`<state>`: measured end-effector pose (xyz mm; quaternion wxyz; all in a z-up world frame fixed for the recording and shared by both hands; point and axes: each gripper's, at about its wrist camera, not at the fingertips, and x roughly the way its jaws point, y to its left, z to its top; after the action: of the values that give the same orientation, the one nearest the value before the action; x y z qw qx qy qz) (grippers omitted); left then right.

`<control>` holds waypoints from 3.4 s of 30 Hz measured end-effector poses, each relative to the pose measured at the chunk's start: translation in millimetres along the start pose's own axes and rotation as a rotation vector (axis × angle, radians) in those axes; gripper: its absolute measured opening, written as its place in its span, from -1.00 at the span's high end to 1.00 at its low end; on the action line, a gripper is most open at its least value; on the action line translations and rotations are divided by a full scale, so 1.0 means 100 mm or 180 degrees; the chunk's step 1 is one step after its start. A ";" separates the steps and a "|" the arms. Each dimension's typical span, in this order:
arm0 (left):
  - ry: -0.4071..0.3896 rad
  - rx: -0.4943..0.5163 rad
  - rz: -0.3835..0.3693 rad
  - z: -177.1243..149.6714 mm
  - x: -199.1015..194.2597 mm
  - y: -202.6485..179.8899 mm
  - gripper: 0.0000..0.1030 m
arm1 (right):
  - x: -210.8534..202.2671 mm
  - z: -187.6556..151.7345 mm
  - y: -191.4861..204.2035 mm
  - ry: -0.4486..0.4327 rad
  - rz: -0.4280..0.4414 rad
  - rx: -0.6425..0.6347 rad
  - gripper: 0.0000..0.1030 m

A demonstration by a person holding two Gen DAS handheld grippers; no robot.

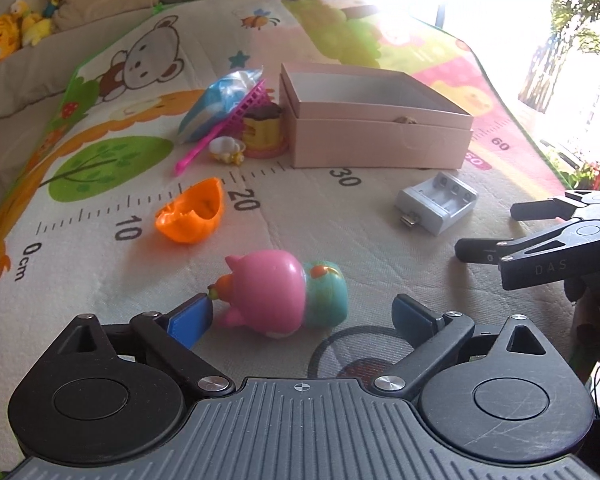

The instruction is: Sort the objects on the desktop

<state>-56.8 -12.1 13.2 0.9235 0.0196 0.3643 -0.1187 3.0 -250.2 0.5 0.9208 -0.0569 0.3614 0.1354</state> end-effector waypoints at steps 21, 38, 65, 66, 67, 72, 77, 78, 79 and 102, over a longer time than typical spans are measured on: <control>0.0085 -0.0022 0.0093 0.10 0.23 -0.04 -0.91 | 0.01 0.08 0.02 0.0091 0.0063 -0.0080 -1.00; 0.0051 0.0028 0.0191 0.12 0.18 0.00 -0.51 | 0.19 0.38 0.23 0.0222 0.0382 -0.0373 -0.77; -0.0904 0.0470 -0.0014 1.39 0.42 -0.19 -0.91 | 0.11 2.42 -0.51 -0.0613 -0.0064 0.0168 -0.92; -0.0855 0.0442 0.0030 1.24 0.37 -0.12 -0.93 | 0.25 2.42 -0.52 -0.0539 -0.0083 0.0207 -0.92; -0.0816 0.0412 0.0069 1.13 0.35 -0.07 -0.94 | 0.38 2.40 -0.50 -0.0465 -0.0051 0.0199 -0.92; -0.0565 0.0063 0.0427 0.53 0.25 0.33 -0.94 | 0.60 2.38 -0.31 -0.0356 0.0128 0.0185 -0.92; -0.0512 -0.0188 0.0531 0.33 0.27 0.56 -0.94 | 0.86 2.44 0.27 -0.0158 0.0434 0.0009 -0.93; -0.0503 -0.0232 0.0514 0.31 0.27 0.60 -0.94 | 0.93 2.46 0.37 -0.0130 0.0433 -0.0033 -0.93; -0.0492 -0.0268 0.0500 0.30 0.28 0.63 -0.94 | 1.05 2.50 0.52 -0.0063 0.0436 -0.0069 -0.93; -0.0555 -0.0385 0.0200 0.18 0.18 0.61 -0.99 | 1.59 2.34 1.42 0.0651 0.0553 -0.0607 -0.36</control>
<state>-18.2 41.8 11.1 0.9544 -0.0352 0.2883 -0.0687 225.3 -33.7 62.2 0.8544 -0.1260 0.4424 0.2417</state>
